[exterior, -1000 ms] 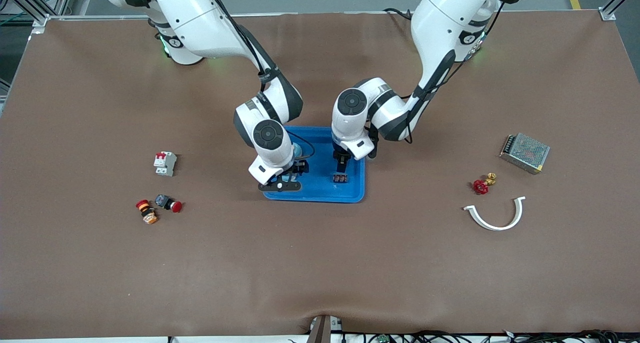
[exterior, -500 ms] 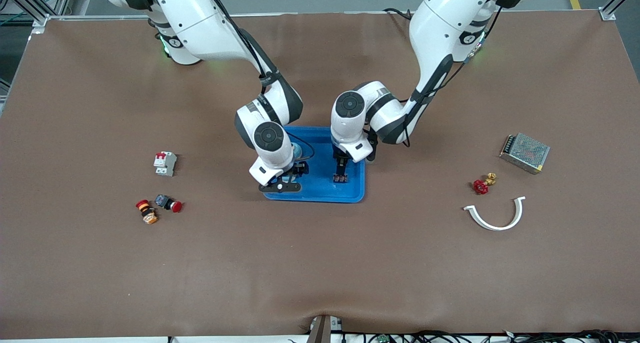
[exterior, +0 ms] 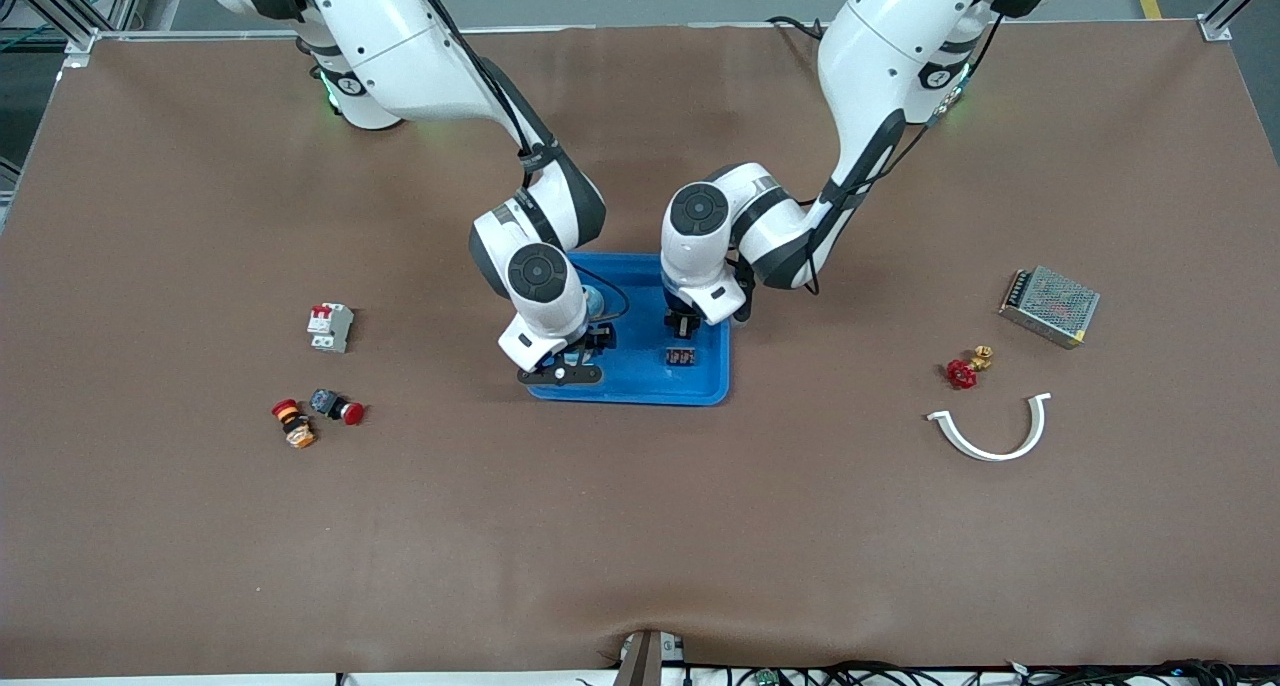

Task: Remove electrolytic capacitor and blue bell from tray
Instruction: 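Close the left gripper on the capacitor while the right gripper grips the bell, then carry the bell toward the breaker while the left gripper lifts the capacitor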

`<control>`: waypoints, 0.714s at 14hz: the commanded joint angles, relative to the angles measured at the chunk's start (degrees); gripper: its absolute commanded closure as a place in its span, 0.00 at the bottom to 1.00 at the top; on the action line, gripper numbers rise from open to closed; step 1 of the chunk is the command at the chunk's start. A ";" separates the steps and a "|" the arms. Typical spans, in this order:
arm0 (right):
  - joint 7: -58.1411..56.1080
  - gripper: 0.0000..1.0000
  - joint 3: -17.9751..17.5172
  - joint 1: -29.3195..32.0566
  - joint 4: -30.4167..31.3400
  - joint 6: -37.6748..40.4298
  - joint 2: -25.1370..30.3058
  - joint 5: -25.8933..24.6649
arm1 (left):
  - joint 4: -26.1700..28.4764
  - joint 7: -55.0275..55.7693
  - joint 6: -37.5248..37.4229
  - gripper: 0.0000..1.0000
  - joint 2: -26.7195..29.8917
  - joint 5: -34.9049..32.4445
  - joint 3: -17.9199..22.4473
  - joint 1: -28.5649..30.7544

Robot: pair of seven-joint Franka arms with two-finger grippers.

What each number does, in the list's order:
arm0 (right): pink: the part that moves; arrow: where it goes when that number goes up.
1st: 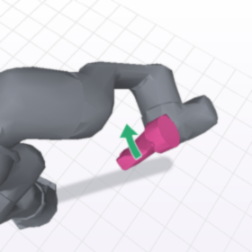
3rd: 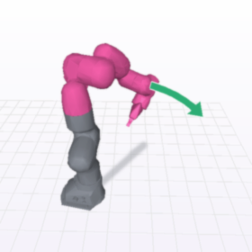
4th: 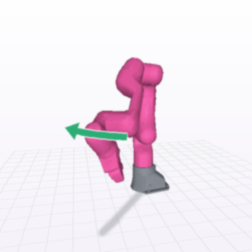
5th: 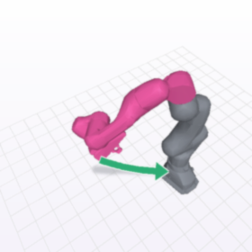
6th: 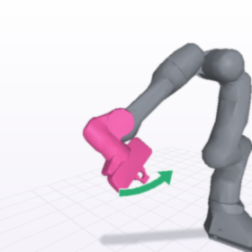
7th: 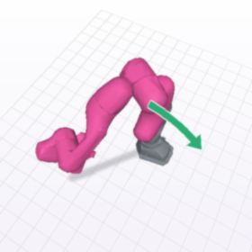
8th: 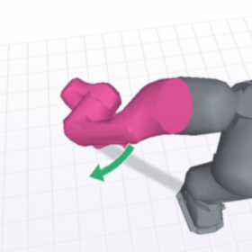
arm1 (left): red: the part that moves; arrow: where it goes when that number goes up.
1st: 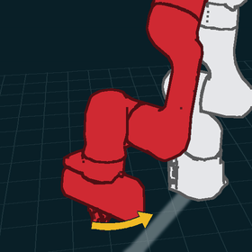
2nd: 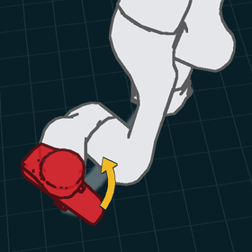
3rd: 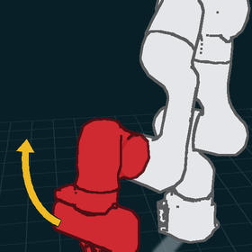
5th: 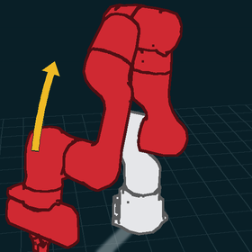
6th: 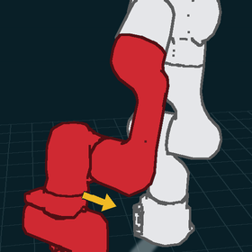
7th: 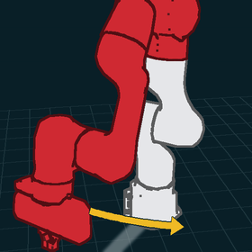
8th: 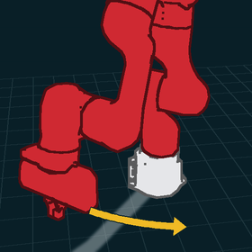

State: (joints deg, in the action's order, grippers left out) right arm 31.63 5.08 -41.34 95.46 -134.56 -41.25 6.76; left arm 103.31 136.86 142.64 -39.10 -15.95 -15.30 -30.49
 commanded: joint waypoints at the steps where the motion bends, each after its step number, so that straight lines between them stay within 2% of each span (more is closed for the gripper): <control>1: -1.13 0.67 0.37 -0.14 -0.02 -0.79 -0.14 0.98 | -1.17 1.57 -1.65 1.00 0.60 -1.72 0.27 -0.62; 2: -1.13 0.75 0.37 -0.14 -0.02 -0.70 -0.14 0.98 | -1.96 1.56 -3.57 1.00 0.60 -1.72 0.18 -0.62; 4: -1.13 0.84 0.37 -0.41 -0.28 -0.70 -0.06 0.98 | -2.58 1.48 -6.13 1.00 0.69 -1.72 -0.26 -0.62; 8: -1.39 0.91 0.45 0.64 -0.63 1.14 2.57 0.98 | -3.38 0.95 -10.96 1.00 1.83 -1.72 -1.22 -0.80; 10: -4.36 0.90 0.63 2.39 -2.03 7.70 6.78 0.98 | -3.38 -0.71 -13.43 1.00 3.14 -1.02 -1.75 -0.36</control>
State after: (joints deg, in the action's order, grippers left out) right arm 30.68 5.87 -40.99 93.75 -132.53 -39.73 6.76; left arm 99.73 136.78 132.43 -38.29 -16.16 -16.69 -30.79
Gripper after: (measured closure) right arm 0.352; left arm 0.652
